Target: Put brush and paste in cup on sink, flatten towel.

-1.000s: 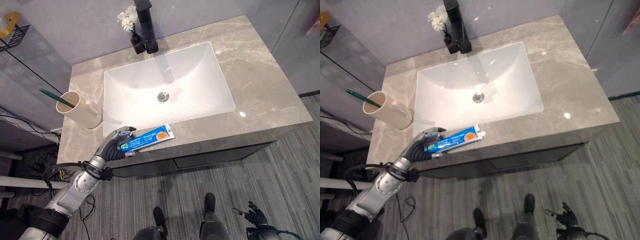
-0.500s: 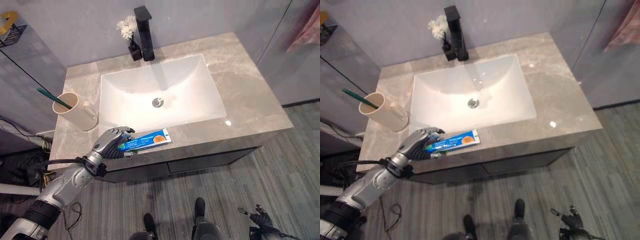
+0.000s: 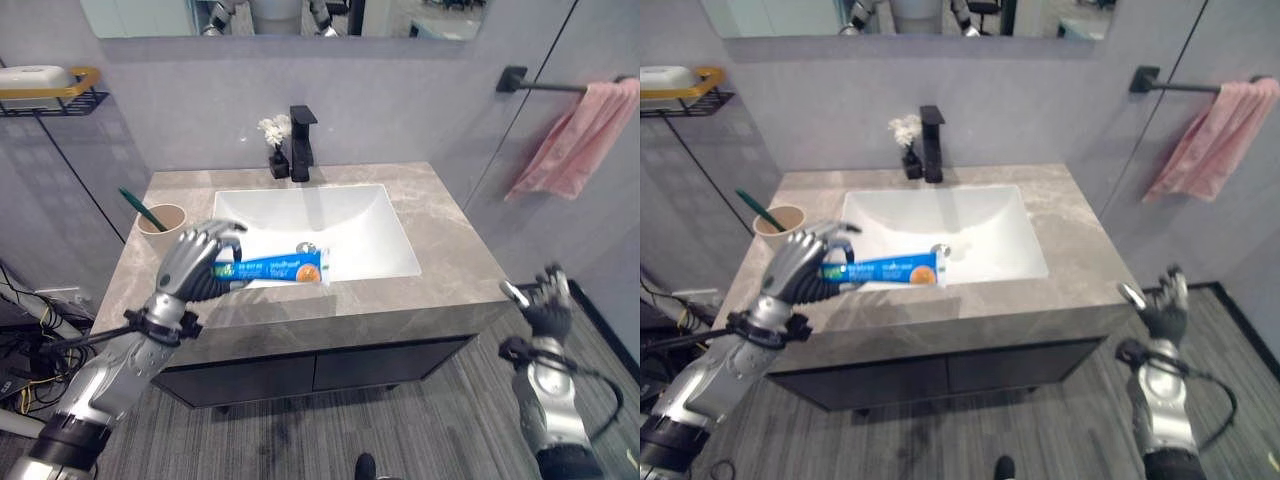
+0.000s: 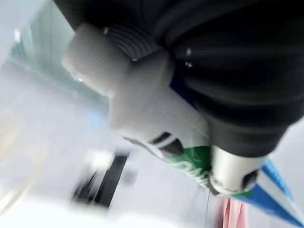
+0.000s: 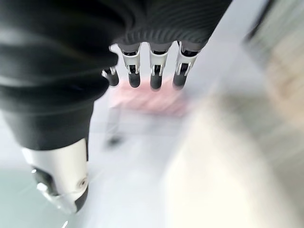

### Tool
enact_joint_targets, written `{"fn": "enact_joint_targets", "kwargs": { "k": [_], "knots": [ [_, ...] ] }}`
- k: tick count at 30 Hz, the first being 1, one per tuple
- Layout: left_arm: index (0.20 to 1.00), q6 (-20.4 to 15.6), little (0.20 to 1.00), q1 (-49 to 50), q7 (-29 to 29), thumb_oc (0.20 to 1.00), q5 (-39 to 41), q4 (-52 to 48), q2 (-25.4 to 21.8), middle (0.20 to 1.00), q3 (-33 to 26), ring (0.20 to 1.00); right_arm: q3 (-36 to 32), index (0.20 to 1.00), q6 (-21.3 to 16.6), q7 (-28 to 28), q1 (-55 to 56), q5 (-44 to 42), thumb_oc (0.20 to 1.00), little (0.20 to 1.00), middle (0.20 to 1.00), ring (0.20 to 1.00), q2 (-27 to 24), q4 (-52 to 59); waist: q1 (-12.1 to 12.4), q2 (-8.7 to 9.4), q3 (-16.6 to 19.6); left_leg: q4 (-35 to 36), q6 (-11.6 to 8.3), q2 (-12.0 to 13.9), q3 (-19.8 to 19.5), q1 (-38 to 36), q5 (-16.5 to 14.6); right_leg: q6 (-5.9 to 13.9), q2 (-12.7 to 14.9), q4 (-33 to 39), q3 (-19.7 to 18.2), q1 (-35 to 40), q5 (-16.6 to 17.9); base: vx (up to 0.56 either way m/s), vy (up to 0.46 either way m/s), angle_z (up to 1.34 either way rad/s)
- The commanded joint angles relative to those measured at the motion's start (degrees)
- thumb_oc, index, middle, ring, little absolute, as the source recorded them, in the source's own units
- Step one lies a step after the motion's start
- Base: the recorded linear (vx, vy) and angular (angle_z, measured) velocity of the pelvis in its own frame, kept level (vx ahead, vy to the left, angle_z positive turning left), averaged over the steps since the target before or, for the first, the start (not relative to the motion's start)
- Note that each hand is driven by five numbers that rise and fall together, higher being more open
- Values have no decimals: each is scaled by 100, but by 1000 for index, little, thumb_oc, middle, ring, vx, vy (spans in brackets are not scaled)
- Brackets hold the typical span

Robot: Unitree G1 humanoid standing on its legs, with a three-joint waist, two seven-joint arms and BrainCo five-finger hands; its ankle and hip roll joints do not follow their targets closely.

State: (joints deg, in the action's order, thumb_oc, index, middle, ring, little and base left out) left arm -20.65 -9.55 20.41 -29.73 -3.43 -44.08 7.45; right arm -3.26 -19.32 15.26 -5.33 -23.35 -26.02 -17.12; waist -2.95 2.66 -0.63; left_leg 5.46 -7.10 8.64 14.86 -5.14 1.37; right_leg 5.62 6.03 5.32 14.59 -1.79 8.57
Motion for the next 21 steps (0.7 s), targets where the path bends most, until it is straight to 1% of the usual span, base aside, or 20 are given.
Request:
{"fn": "enact_joint_targets", "kwargs": {
  "k": [1, 3, 4, 5, 6, 7, 8, 9, 12, 15, 16, 18, 19, 21],
  "knots": [
    [200, -39, 200, -840, 455, 200, 322, -81, -23, 200, -289, 200, 142, 1000, -160, -274, -518, 322, 1000, 1000, 1000, 1000, -462, 404, 83, 6, 121, -54, 76, -112, -114, -233, -120, 452, 149, -150, 171, 373, -421, 0, 0, 0],
    [200, 19, 200, -1199, 511, 200, 418, -162, 97, 200, -265, 200, 610, 1000, -76, -463, -1059, 427, 1000, 1000, 1000, 1000, -510, 567, 134, 61, 208, -54, 91, -116, -135, -249, -115, 425, 151, -172, 191, 420, -441, 0, 0, 0],
    [200, 22, 200, -1207, 512, 200, 420, -157, 95, 200, -276, 200, 621, 1000, -72, -460, -1086, 429, 1000, 1000, 1000, 1000, -512, 558, 125, 56, 194, -55, 91, -116, -133, -253, -117, 425, 151, -176, 189, 422, -444, 0, 0, 0],
    [200, 48, 200, -1348, 583, 200, 443, -152, 153, 200, -269, 200, 756, 1000, -61, -489, -1250, 429, 1000, 1000, 1000, 1000, -454, 566, 139, 64, 222, -56, 93, -114, -133, -265, -119, 418, 150, -183, 203, 443, -454, 0, 0, 0],
    [200, 76, 200, -1542, 655, 200, 519, -117, 251, 200, -224, 200, 987, 1000, -64, -606, -1504, 242, 1000, 1000, 1000, 1000, -310, 510, 157, 73, 234, -60, 94, -108, -137, -279, -117, 407, 150, -195, 212, 466, -467, 0, 0, 0],
    [200, 78, 200, -1562, 660, 200, 520, -104, 244, 200, -227, 200, 995, 1000, -74, -618, -1542, 224, 1000, 1000, 1000, 1000, -313, 479, 150, 74, 218, -61, 93, -108, -137, -281, -118, 407, 150, -198, 212, 467, -470, 0, 0, 0],
    [200, 124, 200, -1931, 744, 200, 669, -65, 398, 200, -75, 200, 1443, 1000, -32, -836, -1915, -212, 1000, 1000, 1000, 1000, -46, 298, 184, 85, 252, -62, 89, -103, -144, -308, -114, 388, 148, -216, 221, 495, -488, 0, 0, 0],
    [200, 147, 200, -2006, 766, 200, 690, -62, 404, 200, -30, 200, 1558, 1000, 1, -872, -2018, -304, 1000, 1000, 1000, 1000, 15, 234, 190, 89, 251, -64, 87, -100, -144, -314, -113, 380, 146, -221, 221, 505, -494, 0, 0, 0],
    [200, 198, 200, -2423, 836, 200, 743, -108, 529, 200, 175, 200, 2164, 1000, 160, -1249, -2507, -698, 1000, 1000, 1000, 1000, 294, 149, 231, 97, 283, -63, 69, -88, -151, -342, -91, 359, 132, -216, 257, 559, -510, 0, 0, 0],
    [200, 208, 200, -2703, 777, 200, 807, -74, 624, 200, 436, 200, 2606, 1000, 246, -1618, -2890, -1404, 1000, 1000, 1000, 1000, 659, 158, 262, 84, 289, -69, 53, -76, -169, -341, -77, 345, 123, -202, 296, 591, -523, 3, -8, 1],
    [200, 211, 200, -2809, 714, 200, 827, -49, 665, 200, 553, 200, 2813, 1000, 243, -1810, -3138, -1766, 1000, 1000, 1000, 1000, 846, 249, 298, 65, 290, -78, 44, -71, -188, -334, -66, 330, 118, -196, 312, 601, -536, 10, -25, 4],
    [200, 217, 200, -2849, 672, 200, 838, -18, 667, 200, 632, 200, 2903, 1000, 230, -1870, -3294, -1860, 1000, 1000, 1000, 1000, 910, 294, 308, 55, 286, -82, 37, -64, -204, -328, -58, 320, 111, -190, 324, 610, -549, 10, -19, 4],
    [200, 199, 200, -2810, 575, 200, 862, -24, 683, 200, 718, 200, 2973, 1000, 192, -1970, -3552, -2054, 1000, 1000, 1000, 1000, 1023, 447, 347, 40, 277, -92, 24, -57, -237, -308, -33, 309, 105, -184, 352, 629, -561, 8, -12, 5],
    [200, 188, 200, -2768, 536, 200, 860, -26, 690, 200, 733, 200, 2956, 1000, 151, -1990, -3642, -2137, 1000, 1000, 1000, 1000, 1096, 485, 358, 38, 268, -92, 16, -50, -267, -297, -28, 304, 104, -169, 381, 647, -566, 9, -15, 23]
  ]
}}
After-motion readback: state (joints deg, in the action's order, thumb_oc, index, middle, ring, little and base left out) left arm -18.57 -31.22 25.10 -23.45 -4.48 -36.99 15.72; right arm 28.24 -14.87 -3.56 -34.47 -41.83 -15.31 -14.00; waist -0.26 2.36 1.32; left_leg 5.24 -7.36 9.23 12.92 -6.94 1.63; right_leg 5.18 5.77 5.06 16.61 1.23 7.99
